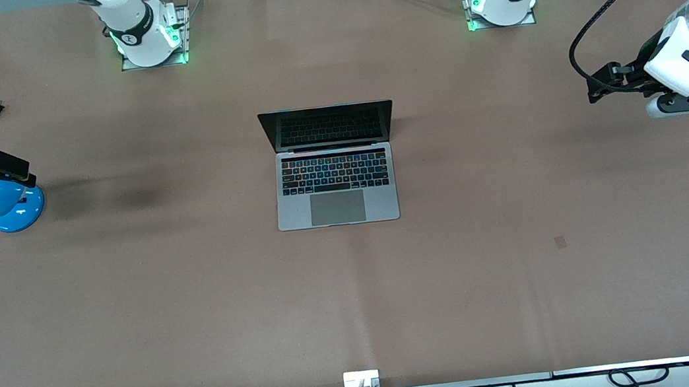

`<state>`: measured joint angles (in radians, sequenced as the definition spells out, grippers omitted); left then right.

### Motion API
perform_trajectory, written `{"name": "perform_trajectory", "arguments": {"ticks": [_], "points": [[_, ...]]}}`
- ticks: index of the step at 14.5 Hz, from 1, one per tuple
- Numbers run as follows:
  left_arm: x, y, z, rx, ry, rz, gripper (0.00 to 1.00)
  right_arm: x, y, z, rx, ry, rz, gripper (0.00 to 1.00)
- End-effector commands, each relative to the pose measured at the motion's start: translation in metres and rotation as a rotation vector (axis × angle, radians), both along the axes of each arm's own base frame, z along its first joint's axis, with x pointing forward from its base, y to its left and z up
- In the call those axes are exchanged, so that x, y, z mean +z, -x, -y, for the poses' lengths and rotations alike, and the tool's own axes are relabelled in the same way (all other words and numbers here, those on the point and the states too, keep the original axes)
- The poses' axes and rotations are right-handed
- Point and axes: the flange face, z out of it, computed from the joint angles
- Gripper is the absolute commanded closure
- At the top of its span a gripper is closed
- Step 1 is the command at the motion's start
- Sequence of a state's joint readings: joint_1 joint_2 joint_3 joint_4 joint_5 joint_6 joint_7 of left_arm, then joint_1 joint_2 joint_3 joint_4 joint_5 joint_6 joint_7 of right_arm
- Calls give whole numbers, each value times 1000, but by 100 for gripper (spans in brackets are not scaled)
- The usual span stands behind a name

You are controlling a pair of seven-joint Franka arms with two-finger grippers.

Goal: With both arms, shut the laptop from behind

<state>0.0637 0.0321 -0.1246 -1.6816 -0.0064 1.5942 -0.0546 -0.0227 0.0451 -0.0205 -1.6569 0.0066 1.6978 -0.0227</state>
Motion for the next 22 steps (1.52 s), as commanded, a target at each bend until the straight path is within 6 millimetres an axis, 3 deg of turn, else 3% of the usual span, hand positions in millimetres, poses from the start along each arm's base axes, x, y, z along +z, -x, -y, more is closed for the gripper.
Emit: {"name": "perform_trajectory", "arguments": {"ticks": [1, 10, 14, 15, 17, 20, 22], "points": [[8, -1, -1, -3, -14, 15, 0, 7, 5, 0, 17, 8, -1, 0], [12, -2, 6, -18, -11, 24, 0, 0, 2, -2, 23, 7, -11, 0], [12, -19, 5, -28, 4, 31, 0, -3, -1, -1, 32, 7, -8, 0], [4, -24, 5, -28, 3, 21, 0, -4, 0, 1, 29, 7, -10, 28], [-12, -32, 9, -28, 13, -6, 0, -5, -1, 0, 29, 4, -10, 47], [-13, -50, 27, -63, 26, 9, 0, -5, -1, -1, 30, 4, -10, 77], [-13, -52, 45, -95, 27, 12, 0, -5, -1, -1, 30, 4, -14, 93]]}}
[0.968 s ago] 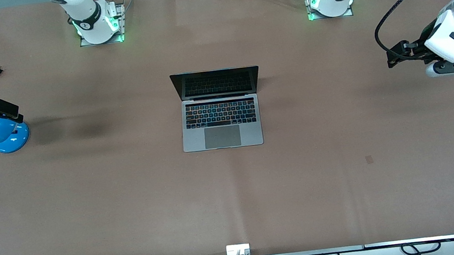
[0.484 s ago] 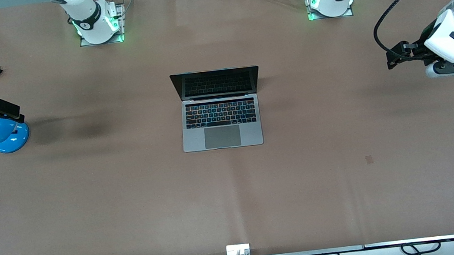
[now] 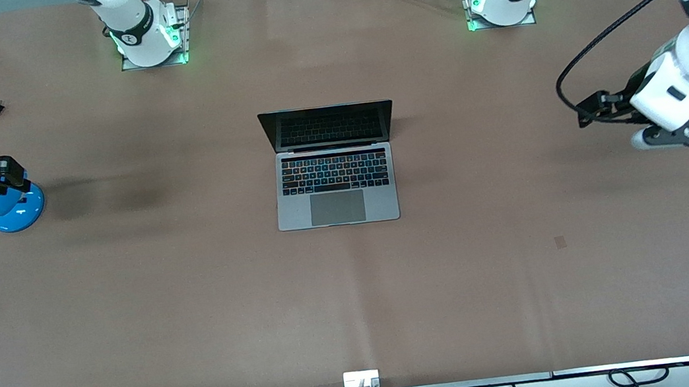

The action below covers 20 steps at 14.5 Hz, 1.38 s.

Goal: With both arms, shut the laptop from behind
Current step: 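Raise both grippers and move them toward the laptop's screen back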

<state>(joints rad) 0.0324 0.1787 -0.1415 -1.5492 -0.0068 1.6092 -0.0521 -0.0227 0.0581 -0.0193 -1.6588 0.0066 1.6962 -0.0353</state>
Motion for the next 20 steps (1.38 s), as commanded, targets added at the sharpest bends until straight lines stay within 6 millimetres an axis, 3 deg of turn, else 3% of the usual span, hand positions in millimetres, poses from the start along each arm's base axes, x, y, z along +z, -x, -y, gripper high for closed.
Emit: {"name": "perform_trajectory", "arguments": {"ticks": [1, 3, 6, 9, 10, 15, 20], "points": [[2, -11, 22, -55, 7, 3, 0, 3, 2, -1, 18, 6, -1, 99], [-12, -13, 41, -86, 7, -16, 0, 3, 2, -2, 22, 7, -4, 100], [-11, -11, 73, -134, 10, -12, 56, 3, 3, -1, 17, 7, -6, 100], [-13, -8, 90, -160, 11, -15, 91, 3, 3, -2, 4, 4, -7, 100], [-13, -6, 100, -172, 11, -16, 97, 2, 4, -2, 4, 1, -16, 100], [-17, 6, 121, -178, 36, -52, 99, -2, 7, -10, 12, -11, -46, 100], [-27, 57, 186, -193, 6, -150, 99, -19, 7, -65, 108, -9, -97, 100]]}}
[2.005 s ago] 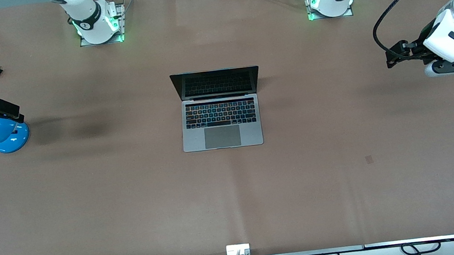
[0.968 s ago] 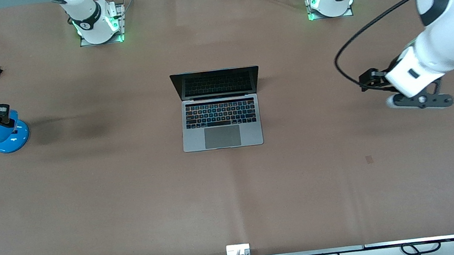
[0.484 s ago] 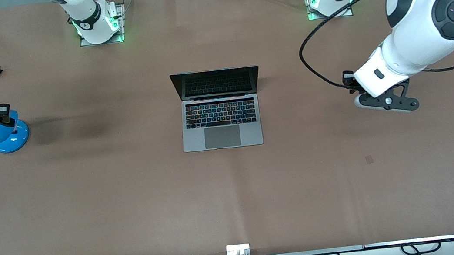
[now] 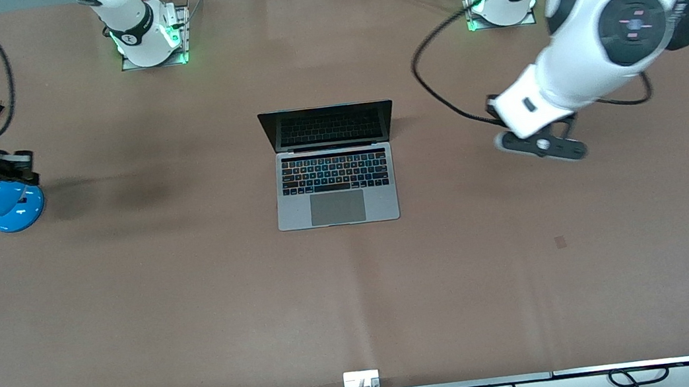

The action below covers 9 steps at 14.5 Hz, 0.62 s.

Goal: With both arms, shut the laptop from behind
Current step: 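Raise both grippers and move them toward the laptop's screen back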

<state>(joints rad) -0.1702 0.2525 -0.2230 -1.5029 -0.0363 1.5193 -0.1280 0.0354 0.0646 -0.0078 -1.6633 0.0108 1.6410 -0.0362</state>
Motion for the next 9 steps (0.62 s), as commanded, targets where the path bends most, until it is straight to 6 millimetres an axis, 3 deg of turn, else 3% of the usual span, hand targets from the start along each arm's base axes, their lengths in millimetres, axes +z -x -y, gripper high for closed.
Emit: {"name": "perform_trajectory", "arguments": {"ticks": [1, 3, 5, 7, 9], "points": [[1, 38, 31, 5, -3, -39, 99, -16, 1, -38, 59, -4, -48, 100], [-8, 68, 37, 22, 64, -110, 99, -26, 1, -62, 82, -51, -71, 100], [-11, 95, 42, 24, 89, -148, 99, -40, 6, -74, 94, -73, -105, 100], [-28, 120, 55, -11, 65, -172, 99, -56, 17, -91, 127, -70, -158, 100], [-43, 146, 70, -9, 104, -161, 99, -67, 34, -121, 180, -67, -233, 100]]}}
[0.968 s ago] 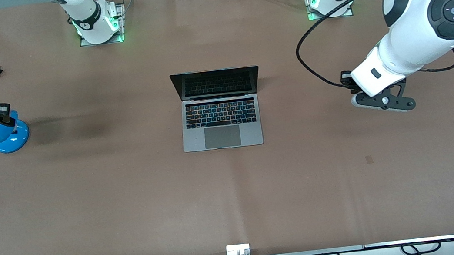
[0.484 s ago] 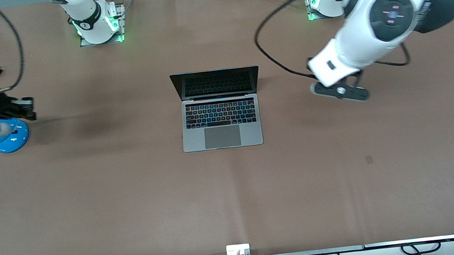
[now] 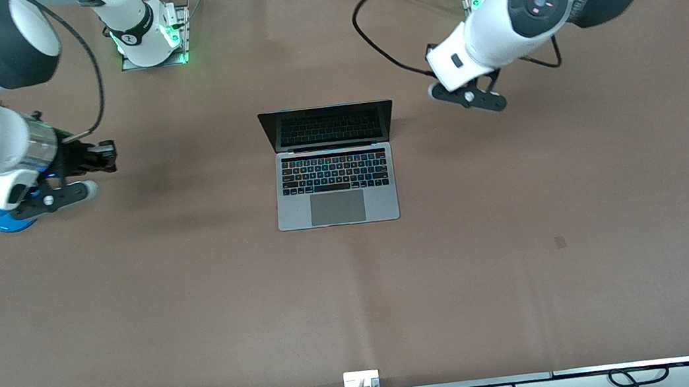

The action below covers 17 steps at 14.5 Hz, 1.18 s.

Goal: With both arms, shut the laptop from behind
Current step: 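Raise both grippers and move them toward the laptop's screen back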

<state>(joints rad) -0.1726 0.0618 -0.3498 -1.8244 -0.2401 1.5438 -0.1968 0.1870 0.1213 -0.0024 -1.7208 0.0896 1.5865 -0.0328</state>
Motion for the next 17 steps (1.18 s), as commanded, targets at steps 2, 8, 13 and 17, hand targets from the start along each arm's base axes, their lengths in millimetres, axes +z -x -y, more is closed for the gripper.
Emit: {"name": "perform_trajectory", "arguments": {"ticks": [2, 8, 13, 17], "points": [[-19, 46, 7, 10, 59, -5, 99, -22, 36, -45, 66, -39, -185, 100], [-40, 83, 18, -72, 113, -71, 99, -64, 70, -114, 86, -81, -284, 100], [-53, 99, 31, -86, 118, -75, 99, -82, 105, -188, 71, -13, -290, 100], [-65, 114, 40, -97, 121, -78, 99, -100, 116, -218, 67, 11, -283, 100]]}}
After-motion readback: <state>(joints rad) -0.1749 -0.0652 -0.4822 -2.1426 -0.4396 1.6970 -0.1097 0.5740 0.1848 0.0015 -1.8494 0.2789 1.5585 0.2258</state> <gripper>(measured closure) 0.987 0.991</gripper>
